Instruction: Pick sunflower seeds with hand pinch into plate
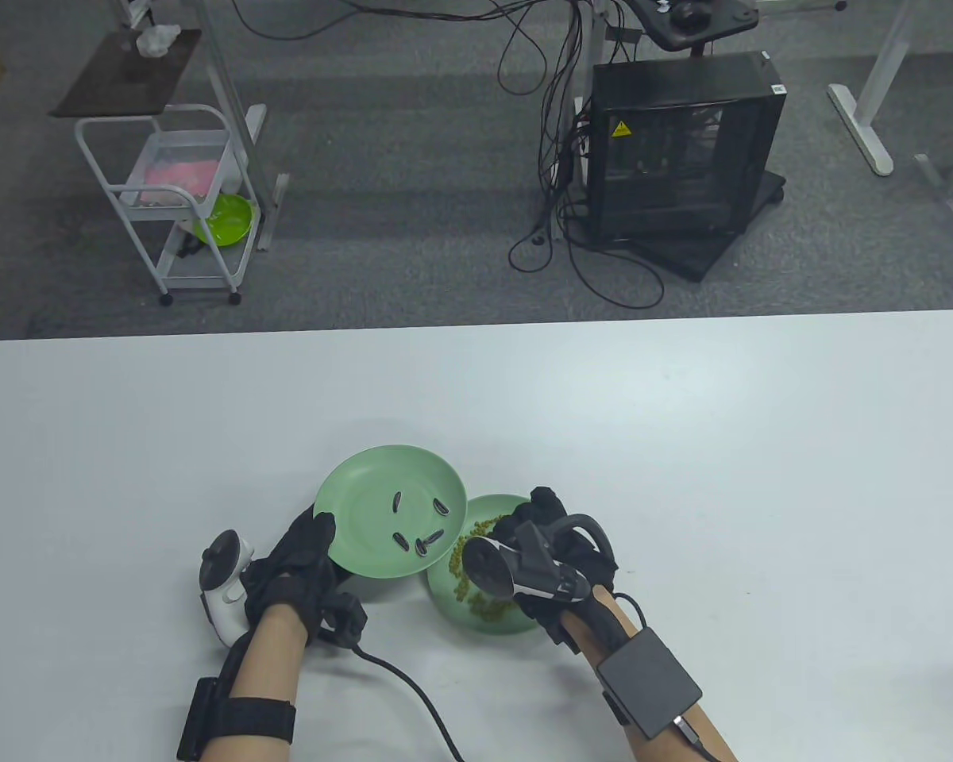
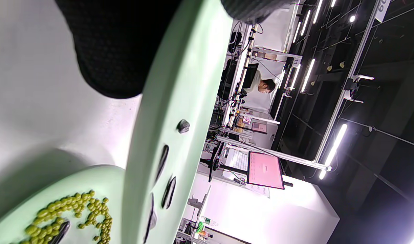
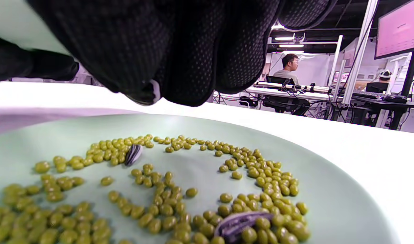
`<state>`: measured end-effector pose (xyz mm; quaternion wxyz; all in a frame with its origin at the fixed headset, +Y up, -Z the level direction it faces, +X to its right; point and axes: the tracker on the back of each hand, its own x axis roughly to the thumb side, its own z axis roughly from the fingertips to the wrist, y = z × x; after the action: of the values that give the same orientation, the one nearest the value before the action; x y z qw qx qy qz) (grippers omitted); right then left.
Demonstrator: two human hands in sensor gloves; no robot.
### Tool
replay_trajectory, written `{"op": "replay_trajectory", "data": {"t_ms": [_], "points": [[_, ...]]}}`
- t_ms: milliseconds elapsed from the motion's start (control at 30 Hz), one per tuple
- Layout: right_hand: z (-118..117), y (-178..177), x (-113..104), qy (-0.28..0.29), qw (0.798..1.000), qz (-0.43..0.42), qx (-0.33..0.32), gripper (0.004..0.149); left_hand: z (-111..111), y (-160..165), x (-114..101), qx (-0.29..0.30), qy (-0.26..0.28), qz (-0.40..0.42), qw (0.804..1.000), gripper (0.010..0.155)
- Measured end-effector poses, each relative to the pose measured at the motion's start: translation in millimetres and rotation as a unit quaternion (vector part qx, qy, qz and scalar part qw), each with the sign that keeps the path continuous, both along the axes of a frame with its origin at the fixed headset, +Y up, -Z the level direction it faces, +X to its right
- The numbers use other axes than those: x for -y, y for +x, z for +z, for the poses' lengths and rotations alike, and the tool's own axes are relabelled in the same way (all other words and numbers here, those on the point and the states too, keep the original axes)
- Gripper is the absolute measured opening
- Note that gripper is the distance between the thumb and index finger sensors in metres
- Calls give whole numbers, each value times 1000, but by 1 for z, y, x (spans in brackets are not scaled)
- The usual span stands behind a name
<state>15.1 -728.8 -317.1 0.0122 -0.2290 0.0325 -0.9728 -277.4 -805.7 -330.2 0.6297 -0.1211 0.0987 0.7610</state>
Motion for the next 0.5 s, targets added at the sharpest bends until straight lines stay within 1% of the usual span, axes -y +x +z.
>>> {"op": "replay_trajectory", "data": {"t_ms": [500], "points": [[1, 11, -23, 24, 998, -64, 7, 38, 0, 3, 1, 10, -2, -1, 1000, 67]]}}
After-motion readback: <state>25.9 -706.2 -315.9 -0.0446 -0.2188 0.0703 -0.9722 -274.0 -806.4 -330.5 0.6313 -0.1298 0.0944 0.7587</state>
